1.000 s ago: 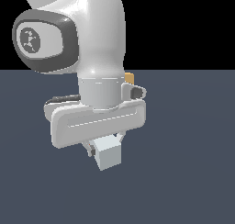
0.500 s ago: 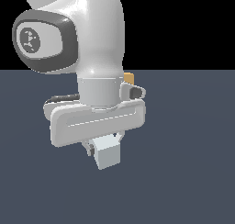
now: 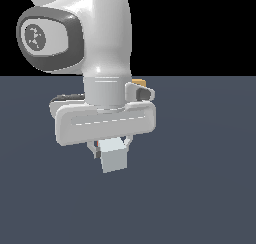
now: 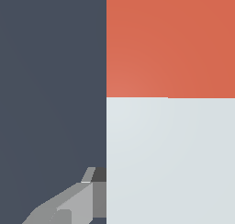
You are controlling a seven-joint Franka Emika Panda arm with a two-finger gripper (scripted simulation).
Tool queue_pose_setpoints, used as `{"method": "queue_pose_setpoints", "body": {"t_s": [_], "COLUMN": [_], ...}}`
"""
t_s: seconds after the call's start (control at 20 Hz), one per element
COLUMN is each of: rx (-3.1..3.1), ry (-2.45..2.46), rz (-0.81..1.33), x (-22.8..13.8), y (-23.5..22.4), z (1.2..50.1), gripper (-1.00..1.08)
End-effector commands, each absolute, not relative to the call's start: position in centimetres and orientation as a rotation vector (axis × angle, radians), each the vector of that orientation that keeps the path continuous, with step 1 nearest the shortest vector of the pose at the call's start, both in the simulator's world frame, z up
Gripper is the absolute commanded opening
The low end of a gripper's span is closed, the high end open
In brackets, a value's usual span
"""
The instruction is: Insert the peg into the horizontal hole in a box.
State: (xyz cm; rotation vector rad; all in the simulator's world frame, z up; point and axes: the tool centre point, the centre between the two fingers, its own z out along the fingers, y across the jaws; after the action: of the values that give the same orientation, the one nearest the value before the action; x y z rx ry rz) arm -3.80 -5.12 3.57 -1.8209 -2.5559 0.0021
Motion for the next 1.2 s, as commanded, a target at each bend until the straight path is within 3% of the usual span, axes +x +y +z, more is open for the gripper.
{"method": "queue_pose_setpoints", "body": {"t_s": [0.0, 1.15], "rx": [-1.88, -2.236], "ry": [-2.517, -2.207], "rz": [-0.002, 0.0], "x": [-3.8, -3.9], "y": [-4.4, 0.5], "z": [4.2, 7.3], "gripper": [-1.0, -1.0]}}
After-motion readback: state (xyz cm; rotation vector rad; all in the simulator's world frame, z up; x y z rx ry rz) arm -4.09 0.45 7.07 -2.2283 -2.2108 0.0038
